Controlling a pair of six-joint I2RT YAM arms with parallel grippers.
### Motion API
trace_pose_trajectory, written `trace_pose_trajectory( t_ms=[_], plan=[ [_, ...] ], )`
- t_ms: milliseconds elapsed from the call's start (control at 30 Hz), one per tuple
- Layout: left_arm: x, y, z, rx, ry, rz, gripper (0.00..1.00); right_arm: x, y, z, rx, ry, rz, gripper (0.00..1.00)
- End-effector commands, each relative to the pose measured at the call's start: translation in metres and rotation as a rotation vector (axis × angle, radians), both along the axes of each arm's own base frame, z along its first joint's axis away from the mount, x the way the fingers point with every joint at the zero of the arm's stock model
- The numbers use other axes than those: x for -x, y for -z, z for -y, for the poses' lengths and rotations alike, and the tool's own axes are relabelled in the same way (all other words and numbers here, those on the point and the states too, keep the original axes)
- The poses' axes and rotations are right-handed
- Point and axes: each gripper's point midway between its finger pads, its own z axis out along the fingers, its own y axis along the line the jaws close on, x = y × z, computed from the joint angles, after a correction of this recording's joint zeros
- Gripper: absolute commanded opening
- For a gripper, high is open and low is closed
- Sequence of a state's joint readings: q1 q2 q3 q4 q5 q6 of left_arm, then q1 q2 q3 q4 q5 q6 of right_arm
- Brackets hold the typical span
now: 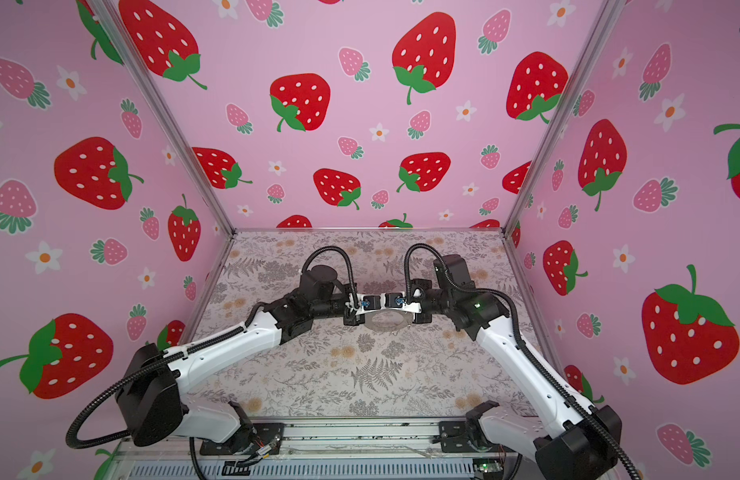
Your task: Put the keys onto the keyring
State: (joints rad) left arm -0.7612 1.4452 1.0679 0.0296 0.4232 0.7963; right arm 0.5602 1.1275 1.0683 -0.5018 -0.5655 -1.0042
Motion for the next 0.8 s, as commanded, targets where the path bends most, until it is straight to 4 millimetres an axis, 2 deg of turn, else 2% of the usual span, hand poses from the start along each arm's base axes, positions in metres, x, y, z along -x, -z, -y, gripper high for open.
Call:
trace_pose_trajectory(
  t_ms=[0, 167, 433, 567, 767],
  plan=[
    [0.006, -0.021, 0.005, 0.025, 0.031, -0.053, 0.00, 0.007, 0.001, 0.000, 0.012, -0.039, 0.041, 0.00],
    [0.003, -0.024, 0.002, 0.033, -0.003, -0.112, 0.00, 0.011, 0.002, 0.002, 0.028, -0.064, 0.062, 0.00],
    [0.008, -0.030, 0.002, 0.040, 0.006, -0.139, 0.00, 0.005, -0.001, 0.004, 0.014, -0.021, 0.082, 0.00],
    [0.009, -0.023, 0.000, 0.012, 0.006, -0.155, 0.00, 0.005, -0.010, 0.002, -0.016, -0.014, 0.101, 0.00],
    [0.012, -0.022, 0.001, 0.002, 0.014, -0.149, 0.00, 0.004, -0.014, 0.002, -0.028, -0.008, 0.115, 0.00]
  ],
)
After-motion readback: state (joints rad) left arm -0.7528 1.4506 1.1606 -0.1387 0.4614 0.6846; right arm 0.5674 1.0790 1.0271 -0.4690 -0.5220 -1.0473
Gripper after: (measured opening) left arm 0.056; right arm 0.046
